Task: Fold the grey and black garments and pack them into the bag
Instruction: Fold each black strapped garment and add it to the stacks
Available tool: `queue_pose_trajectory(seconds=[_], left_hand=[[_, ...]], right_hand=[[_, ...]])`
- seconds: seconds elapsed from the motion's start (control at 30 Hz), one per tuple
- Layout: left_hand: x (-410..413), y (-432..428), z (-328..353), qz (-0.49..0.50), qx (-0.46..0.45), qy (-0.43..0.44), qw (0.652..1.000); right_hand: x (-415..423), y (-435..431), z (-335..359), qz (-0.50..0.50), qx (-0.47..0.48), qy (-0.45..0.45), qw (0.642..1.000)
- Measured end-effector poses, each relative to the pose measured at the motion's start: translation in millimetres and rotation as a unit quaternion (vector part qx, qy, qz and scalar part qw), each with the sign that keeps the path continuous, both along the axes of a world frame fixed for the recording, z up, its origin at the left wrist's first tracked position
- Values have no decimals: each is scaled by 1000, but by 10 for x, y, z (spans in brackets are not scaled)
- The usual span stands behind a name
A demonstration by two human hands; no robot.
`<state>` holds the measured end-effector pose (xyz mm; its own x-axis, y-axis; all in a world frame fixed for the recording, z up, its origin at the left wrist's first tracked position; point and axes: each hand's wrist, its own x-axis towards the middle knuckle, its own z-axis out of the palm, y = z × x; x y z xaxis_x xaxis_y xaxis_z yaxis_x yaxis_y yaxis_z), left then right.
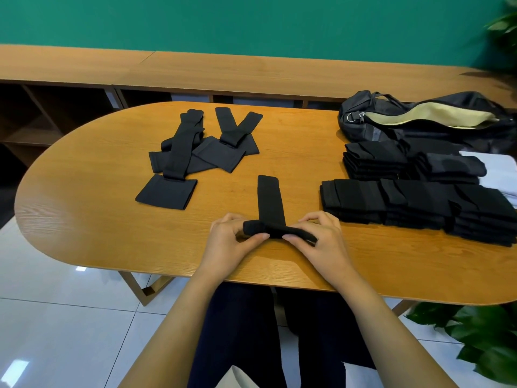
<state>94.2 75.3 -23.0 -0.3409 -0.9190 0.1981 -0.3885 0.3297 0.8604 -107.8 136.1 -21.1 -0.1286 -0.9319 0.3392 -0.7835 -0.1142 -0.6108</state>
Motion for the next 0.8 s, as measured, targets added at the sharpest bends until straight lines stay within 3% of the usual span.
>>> queue_pose_trajectory(seconds=[0.1, 0.33, 0.67, 0.8], left_hand=[[0, -2, -2, 10, 6, 0, 1000], [8, 23, 30, -1, -16, 12, 1000], [6, -24, -44, 79, -63, -89, 991], [-3, -11, -9, 94, -66, -79, 990]], right_hand=[[1, 5, 10, 17, -29, 15, 999], [4, -6, 6, -17, 30, 17, 999], [52, -9, 62, -68, 37, 47, 996], [68, -13, 85, -58, 23, 66, 996]])
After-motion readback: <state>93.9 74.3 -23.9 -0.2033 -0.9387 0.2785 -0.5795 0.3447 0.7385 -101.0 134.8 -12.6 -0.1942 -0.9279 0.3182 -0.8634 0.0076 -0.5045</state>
